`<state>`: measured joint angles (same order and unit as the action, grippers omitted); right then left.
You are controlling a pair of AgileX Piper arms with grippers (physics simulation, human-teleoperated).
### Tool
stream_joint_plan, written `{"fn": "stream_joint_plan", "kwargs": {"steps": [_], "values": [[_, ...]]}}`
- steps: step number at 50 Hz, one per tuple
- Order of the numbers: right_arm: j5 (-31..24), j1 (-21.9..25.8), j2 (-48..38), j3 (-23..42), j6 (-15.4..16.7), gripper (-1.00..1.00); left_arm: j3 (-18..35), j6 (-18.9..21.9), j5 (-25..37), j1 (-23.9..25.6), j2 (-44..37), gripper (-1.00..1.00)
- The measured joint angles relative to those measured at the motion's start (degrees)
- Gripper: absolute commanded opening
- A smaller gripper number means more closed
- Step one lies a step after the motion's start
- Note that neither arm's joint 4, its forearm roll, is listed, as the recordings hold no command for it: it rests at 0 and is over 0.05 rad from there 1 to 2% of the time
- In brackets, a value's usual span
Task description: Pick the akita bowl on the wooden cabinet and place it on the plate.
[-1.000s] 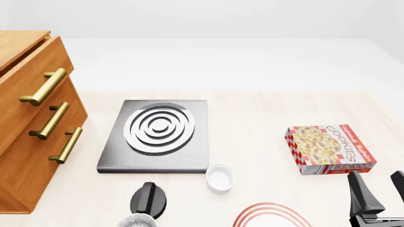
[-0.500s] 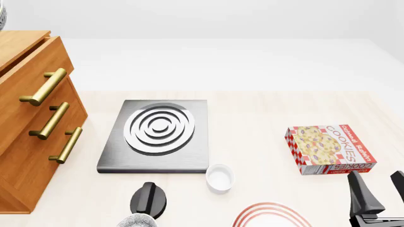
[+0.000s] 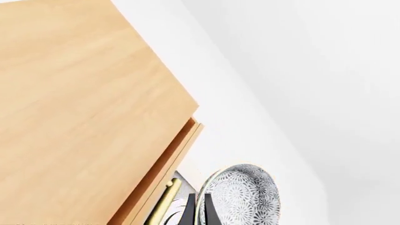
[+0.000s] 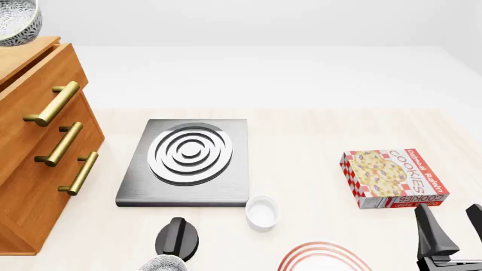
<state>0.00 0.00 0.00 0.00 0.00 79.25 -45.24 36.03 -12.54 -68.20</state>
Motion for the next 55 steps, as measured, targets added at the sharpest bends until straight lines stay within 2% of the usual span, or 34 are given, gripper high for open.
{"fn": "stream_joint_plan", "kwargs": {"steps": [13, 31, 55], "values": [[0.00, 0.00, 0.00, 0.00, 0.00, 1.00, -1.29, 0.22, -0.09, 3.58, -0.04, -1.00], [0.00, 0.00, 0.00, 0.00, 0.00, 1.00, -5.61, -0.57, -0.39, 9.32, 2.22, -1.00], [0.00, 0.00, 0.00, 0.00, 0.00, 1.00, -7.39, 0.42, 1.17, 14.77, 4.49, -1.00]]}}
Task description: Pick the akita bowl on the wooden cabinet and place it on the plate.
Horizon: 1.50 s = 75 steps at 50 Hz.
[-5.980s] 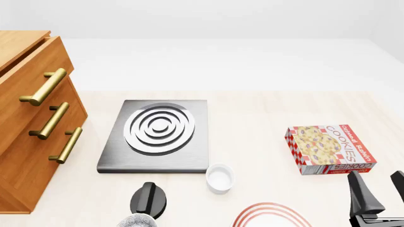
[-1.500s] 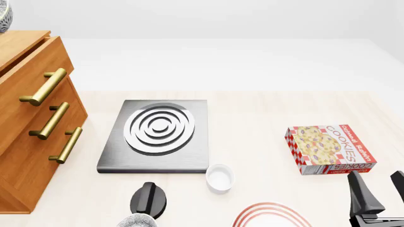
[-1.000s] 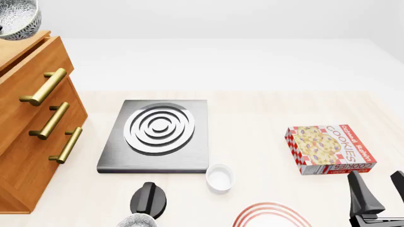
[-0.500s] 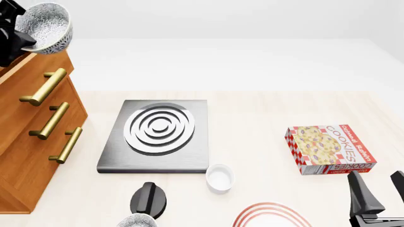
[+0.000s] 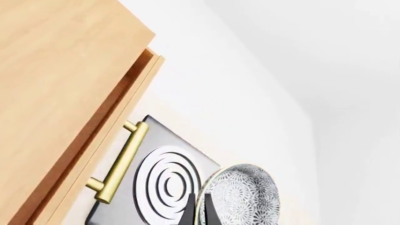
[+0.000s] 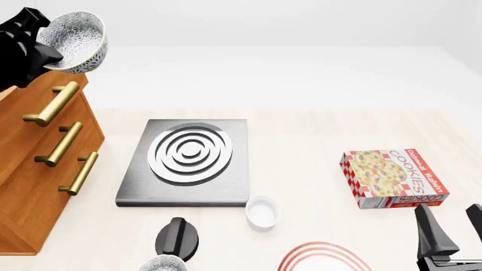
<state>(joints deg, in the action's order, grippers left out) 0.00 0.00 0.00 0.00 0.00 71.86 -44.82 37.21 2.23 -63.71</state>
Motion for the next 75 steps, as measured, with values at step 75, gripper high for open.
{"fn": "stream_joint_plan", "kwargs": {"steps": [75], "values": [[0.00, 0.00, 0.00, 0.00, 0.00, 1.00, -5.44, 5.11, 0.22, 19.25, -0.05, -1.00]]}}
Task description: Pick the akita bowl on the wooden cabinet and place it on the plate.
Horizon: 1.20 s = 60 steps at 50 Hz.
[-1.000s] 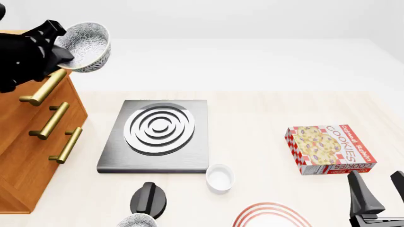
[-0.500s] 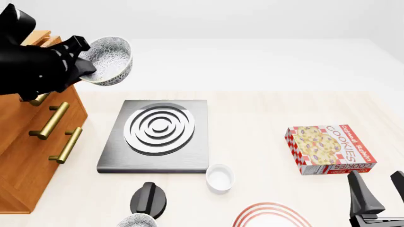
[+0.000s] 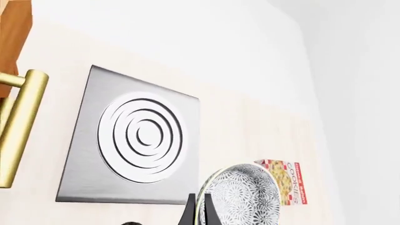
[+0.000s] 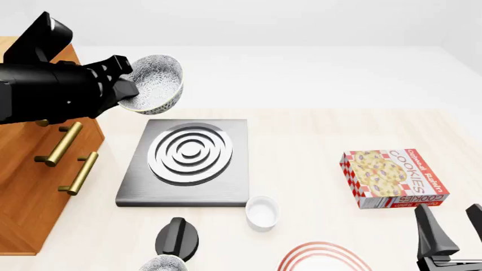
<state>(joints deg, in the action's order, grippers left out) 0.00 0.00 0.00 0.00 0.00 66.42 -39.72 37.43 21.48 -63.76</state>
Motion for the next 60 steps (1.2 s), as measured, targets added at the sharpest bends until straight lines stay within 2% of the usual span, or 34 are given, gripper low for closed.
{"fn": "stream_joint_plan", "kwargs": {"steps": [10, 33, 60], "values": [[0.00, 0.00, 0.00, 0.00, 0.00, 1.00, 0.04, 0.60, 0.43, 2.39, -0.07, -1.00], [0.00, 0.00, 0.00, 0.00, 0.00, 1.00, -1.16, -1.10, 0.54, 7.75, -1.81, -1.00], [0.00, 0.00, 0.00, 0.00, 0.00, 1.00, 3.07, 1.38, 3.63, 12.18, -6.04, -1.00]]}}
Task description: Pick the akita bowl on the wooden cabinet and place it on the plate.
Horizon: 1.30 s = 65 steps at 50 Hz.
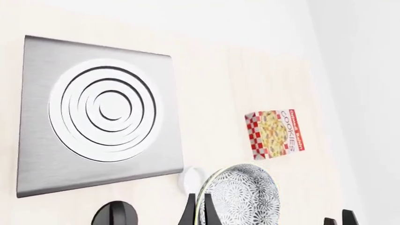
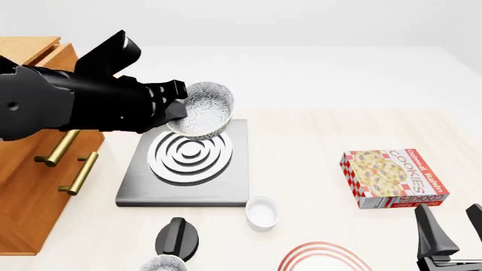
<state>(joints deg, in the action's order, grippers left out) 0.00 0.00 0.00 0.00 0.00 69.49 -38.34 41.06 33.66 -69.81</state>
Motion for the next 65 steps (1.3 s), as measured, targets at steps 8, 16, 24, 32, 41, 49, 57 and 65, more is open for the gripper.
{"fn": "stream_joint_plan", "kwargs": {"steps": [8, 16, 24, 32, 41, 49, 57, 65], "values": [[0.00, 0.00, 0.00, 0.00, 0.00, 1.00, 0.38, 0.73, 0.49, 1.05, -0.99, -1.00], [0.00, 0.00, 0.00, 0.00, 0.00, 1.00, 0.19, 1.14, 0.58, 2.28, -1.80, -1.00], [0.00, 0.00, 0.00, 0.00, 0.00, 1.00, 0.05, 1.43, 0.68, 3.28, -2.45, -1.00], [0.00, 0.00, 0.00, 0.00, 0.00, 1.00, -0.48, 1.43, 0.48, 4.63, -2.99, -1.00], [0.00, 0.00, 0.00, 0.00, 0.00, 1.00, -1.11, 1.09, 0.19, 6.56, -3.69, -1.00], [0.00, 0.00, 0.00, 0.00, 0.00, 1.00, -1.43, 0.67, -0.03, 8.46, -4.36, -1.00], [0.00, 0.00, 0.00, 0.00, 0.00, 1.00, -1.26, 0.63, -0.15, 9.72, -5.16, -1.00], [0.00, 0.00, 0.00, 0.00, 0.00, 1.00, -1.30, 0.70, -0.49, 10.67, -5.93, -1.00]]}}
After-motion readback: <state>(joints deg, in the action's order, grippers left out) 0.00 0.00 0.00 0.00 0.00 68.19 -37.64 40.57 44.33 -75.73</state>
